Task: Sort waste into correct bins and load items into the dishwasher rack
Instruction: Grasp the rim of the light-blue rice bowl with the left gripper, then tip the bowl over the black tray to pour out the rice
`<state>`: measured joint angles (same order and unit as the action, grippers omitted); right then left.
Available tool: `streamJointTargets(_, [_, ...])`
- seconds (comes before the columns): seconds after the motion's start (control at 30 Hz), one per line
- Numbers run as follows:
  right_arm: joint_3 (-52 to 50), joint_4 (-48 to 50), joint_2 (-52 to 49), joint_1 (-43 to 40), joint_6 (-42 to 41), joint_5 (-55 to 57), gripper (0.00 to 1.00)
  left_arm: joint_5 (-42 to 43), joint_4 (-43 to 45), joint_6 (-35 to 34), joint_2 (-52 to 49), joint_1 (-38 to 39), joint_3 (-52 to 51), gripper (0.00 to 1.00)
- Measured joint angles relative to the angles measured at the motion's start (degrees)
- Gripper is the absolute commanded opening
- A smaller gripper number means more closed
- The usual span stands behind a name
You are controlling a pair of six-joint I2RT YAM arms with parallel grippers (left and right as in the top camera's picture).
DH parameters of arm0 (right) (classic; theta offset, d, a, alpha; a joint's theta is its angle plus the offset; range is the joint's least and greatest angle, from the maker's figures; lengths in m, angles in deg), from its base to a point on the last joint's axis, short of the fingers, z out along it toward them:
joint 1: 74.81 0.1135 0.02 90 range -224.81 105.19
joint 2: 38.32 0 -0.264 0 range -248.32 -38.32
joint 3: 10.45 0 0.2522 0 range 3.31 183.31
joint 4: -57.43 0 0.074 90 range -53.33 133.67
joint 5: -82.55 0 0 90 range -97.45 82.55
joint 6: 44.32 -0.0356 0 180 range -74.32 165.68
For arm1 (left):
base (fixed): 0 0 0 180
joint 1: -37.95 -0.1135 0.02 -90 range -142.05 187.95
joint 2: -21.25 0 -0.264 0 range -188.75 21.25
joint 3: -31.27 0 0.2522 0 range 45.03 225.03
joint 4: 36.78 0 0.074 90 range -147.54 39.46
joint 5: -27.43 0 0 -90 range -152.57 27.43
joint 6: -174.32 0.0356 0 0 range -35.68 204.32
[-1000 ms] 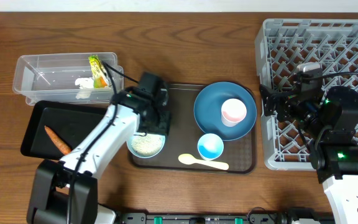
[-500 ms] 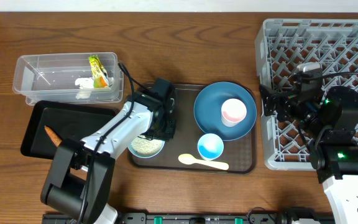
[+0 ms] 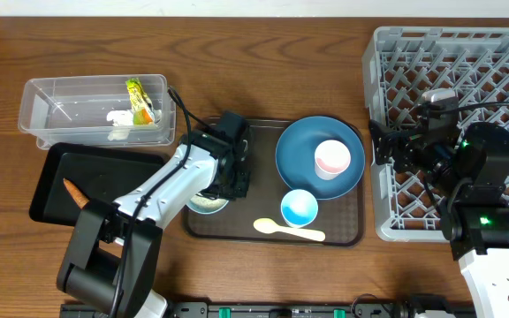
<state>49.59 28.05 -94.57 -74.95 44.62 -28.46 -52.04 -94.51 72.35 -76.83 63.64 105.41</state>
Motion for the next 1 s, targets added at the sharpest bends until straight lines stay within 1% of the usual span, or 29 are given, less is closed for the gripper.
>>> streamJointTargets(0.23, [0.0, 0.0, 0.0, 0.0, 0.0, 0.0, 0.96, -1.4, -2.7, 0.0, 1.4, 0.0, 1.6, 0.06])
streamJointTargets(0.4, [0.0, 0.0, 0.0, 0.0, 0.0, 0.0, 0.96, -2.0, -5.4, 0.7, 5.7, -1.2, 1.6, 0.06])
streamJointTargets(0.6, [0.0, 0.0, 0.0, 0.0, 0.0, 0.0, 0.95, -2.4, -7.5, 1.9, 11.6, -4.6, 1.6, 0.06])
streamJointTargets(0.83, [0.0, 0.0, 0.0, 0.0, 0.0, 0.0, 0.96, -2.3, -8.6, 4.8, 17.0, -12.2, 1.6, 0.06])
streamJointTargets(1.0, [0.0, 0.0, 0.0, 0.0, 0.0, 0.0, 0.96, 1.4, -7.7, 7.5, 18.3, -20.5, 1.6, 0.06])
